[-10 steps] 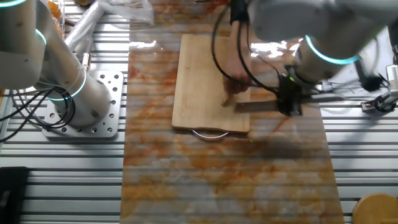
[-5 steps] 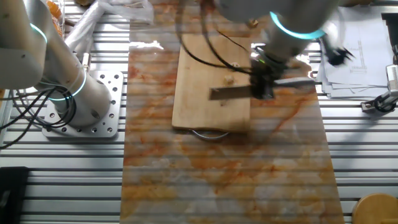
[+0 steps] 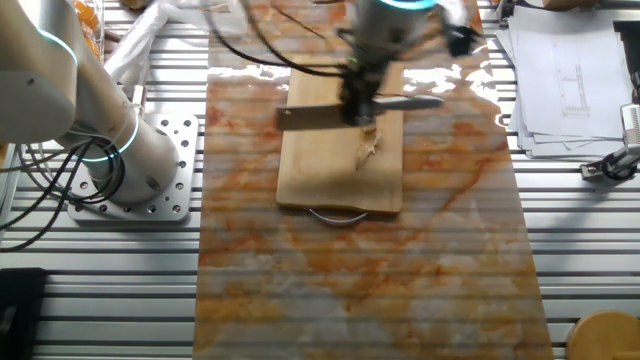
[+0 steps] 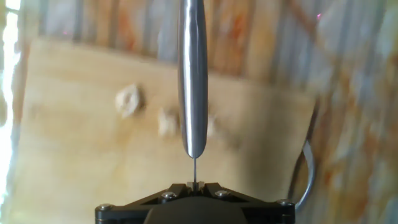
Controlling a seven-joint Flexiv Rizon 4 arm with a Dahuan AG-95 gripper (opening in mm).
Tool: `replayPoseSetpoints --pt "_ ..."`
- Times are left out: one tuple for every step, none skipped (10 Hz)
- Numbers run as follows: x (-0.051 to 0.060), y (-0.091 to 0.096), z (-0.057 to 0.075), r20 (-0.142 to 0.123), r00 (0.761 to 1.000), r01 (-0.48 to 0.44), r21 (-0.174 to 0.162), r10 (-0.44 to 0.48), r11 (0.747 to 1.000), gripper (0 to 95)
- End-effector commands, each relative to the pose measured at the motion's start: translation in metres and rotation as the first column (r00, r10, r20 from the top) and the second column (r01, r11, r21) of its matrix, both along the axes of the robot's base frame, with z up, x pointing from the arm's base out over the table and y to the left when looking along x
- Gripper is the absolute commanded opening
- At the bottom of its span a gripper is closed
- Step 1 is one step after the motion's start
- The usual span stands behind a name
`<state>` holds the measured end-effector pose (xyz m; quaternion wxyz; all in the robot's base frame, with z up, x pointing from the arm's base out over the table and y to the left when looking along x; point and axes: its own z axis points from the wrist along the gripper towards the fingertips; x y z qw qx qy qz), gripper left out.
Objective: Slice the lotus root
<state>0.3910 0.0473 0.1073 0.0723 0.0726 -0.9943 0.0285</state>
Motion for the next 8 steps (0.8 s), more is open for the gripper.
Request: replayPoseSetpoints --pt "-0.004 0.001 0.0 -0.005 1.0 0.012 -0.002 -0.012 1.0 0.0" --pt "-0.004 0.001 0.0 -0.004 1.0 0.022 -0.005 -0.022 1.0 0.0" --pt "-0.004 0.001 0.0 0.001 0.999 0.044 -0.005 -0.044 0.999 0.0" --pt "-0.004 0.001 -0.001 0.005 0.997 0.072 -0.01 -0.072 0.997 0.0" --pt "-0.004 0.0 -0.002 0.009 0.996 0.084 -0.012 -0.084 0.996 0.0" --pt "-0.004 -0.002 -0.002 0.022 0.995 0.097 -0.016 -0.096 0.995 0.0" --pt "-0.004 -0.007 -0.003 0.041 0.994 0.103 -0.017 -0.102 0.995 0.0" --pt "-0.003 -0.012 -0.004 0.05 0.993 0.103 -0.016 -0.102 0.995 0.0"
